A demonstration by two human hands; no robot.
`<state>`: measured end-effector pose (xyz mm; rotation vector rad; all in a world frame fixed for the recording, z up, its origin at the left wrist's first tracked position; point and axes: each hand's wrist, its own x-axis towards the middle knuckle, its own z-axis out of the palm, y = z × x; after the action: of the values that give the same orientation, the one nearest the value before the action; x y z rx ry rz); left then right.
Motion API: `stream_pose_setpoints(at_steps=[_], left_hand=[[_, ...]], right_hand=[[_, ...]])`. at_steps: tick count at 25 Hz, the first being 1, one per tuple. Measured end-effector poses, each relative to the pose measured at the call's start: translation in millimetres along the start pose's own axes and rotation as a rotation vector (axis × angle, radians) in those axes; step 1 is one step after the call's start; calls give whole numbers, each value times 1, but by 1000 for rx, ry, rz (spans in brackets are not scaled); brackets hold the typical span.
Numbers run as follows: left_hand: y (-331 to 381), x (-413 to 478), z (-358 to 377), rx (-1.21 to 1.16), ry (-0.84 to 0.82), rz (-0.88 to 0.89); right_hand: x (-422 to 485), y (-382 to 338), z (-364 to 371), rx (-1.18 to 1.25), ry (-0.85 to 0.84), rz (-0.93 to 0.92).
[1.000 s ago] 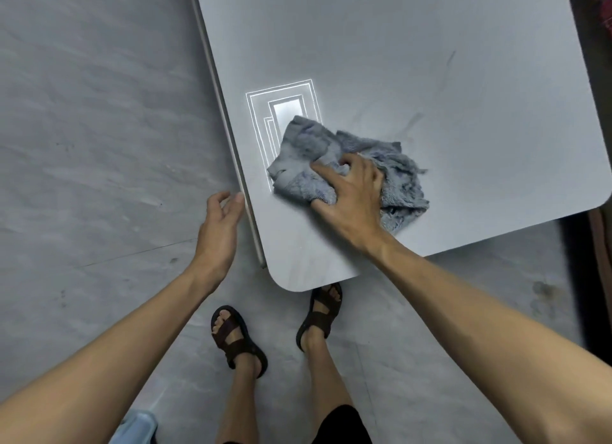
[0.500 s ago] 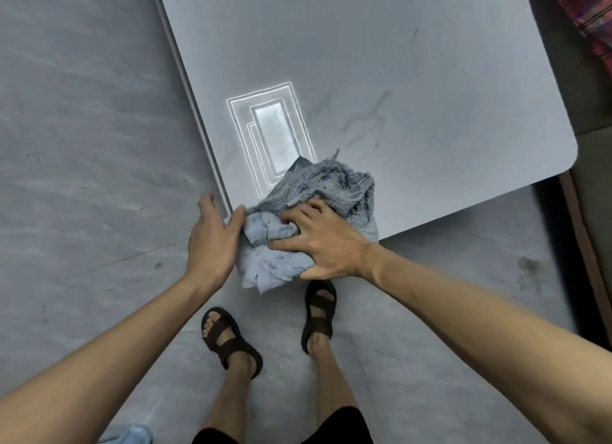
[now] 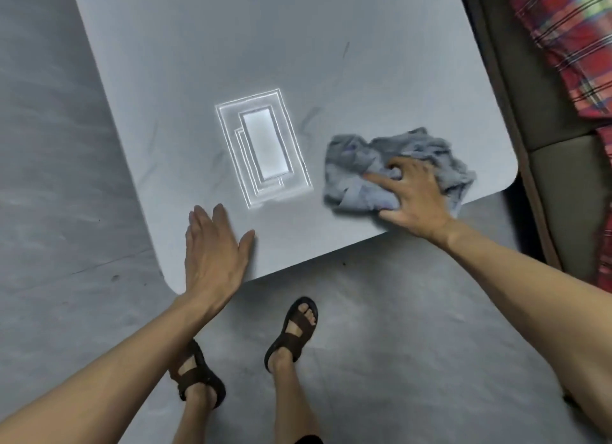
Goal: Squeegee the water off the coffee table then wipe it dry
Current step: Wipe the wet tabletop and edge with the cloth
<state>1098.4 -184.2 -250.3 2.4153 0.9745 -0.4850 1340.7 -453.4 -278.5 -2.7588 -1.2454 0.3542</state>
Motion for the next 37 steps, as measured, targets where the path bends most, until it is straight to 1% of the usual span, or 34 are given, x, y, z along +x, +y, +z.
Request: stream_pose_setpoints(at_steps=[2,3,6,7,8,9,10,12,13,15,16,17,18,19,20,21,22,23,24,25,26,27,28,29,31,32,34,35,37], left_hand=[[13,6,4,-10,-21,-59],[16,9,5,-20,-28,-88],[19,12,4,-26,-56,-112],[20,13,3,-23,-65,-112],[21,13,3,-21,-75,-116],[21,13,2,-20,-85,-120],[21,14,0,-19,-96,-122],[18,15,-2,-21,-99,-125],[16,15,-4,-22,-93,-127],[13,15,-4,-25,-90,-125],[12,15,-4,-23,-87,-123],[11,15,-4,-19,-82,-117],[10,15,-3,-17,-78,-109],[9,14,-3,-19,-74,-98],[7,14,-4,-24,-67,-83],[4,14,-5,-35,-48,-71],[1,14,-7,-54,-17,-68],[-2,13,-10,-80,25,-78],[-10,12,-14,-109,74,-94],[-19,10,-17,-138,126,-103],[-30,8,-20,-175,178,-114],[-42,6,-22,-224,224,-136],[-53,4,-26,-281,261,-170],[-63,3,-28,-343,283,-211],[-77,1,-29,-489,267,-292],[-82,0,-31,-585,245,-336],[-90,-2,-34,-759,253,-399],[-92,-2,-36,-797,292,-412],[-98,-3,-42,-793,360,-433]], right_hand=[[-8,27,2,46,148,331],[-7,28,5,54,210,509],[14,-12,10,122,341,1024],[22,-34,9,163,361,1126],[27,-59,11,188,372,1150],[28,-85,15,187,363,1093],[23,-110,23,156,314,954],[4,-149,32,88,136,541],[-3,-152,33,64,46,317],[2,-117,24,16,-108,-71],[7,-93,16,-35,-137,-206],[13,-68,8,-81,-126,-268],[17,-42,1,-94,-92,-241],[21,-17,-5,-85,-31,-135],[23,5,-9,-72,47,42],[27,19,-11,-53,136,271],[32,26,-11,-32,204,541],[42,25,-9,-9,246,809],[56,16,-7,22,270,1027],[72,1,-5,51,292,1177],[88,-19,-3,73,313,1259],[103,-42,-1,86,326,1274],[115,-69,2,91,329,1227],[126,-101,6,86,322,1123],[135,-174,17,71,286,804],[134,-214,24,72,258,591],[122,-276,35,41,118,118],[114,-290,39,-1,26,-111],[101,-281,39,-74,-103,-513]])
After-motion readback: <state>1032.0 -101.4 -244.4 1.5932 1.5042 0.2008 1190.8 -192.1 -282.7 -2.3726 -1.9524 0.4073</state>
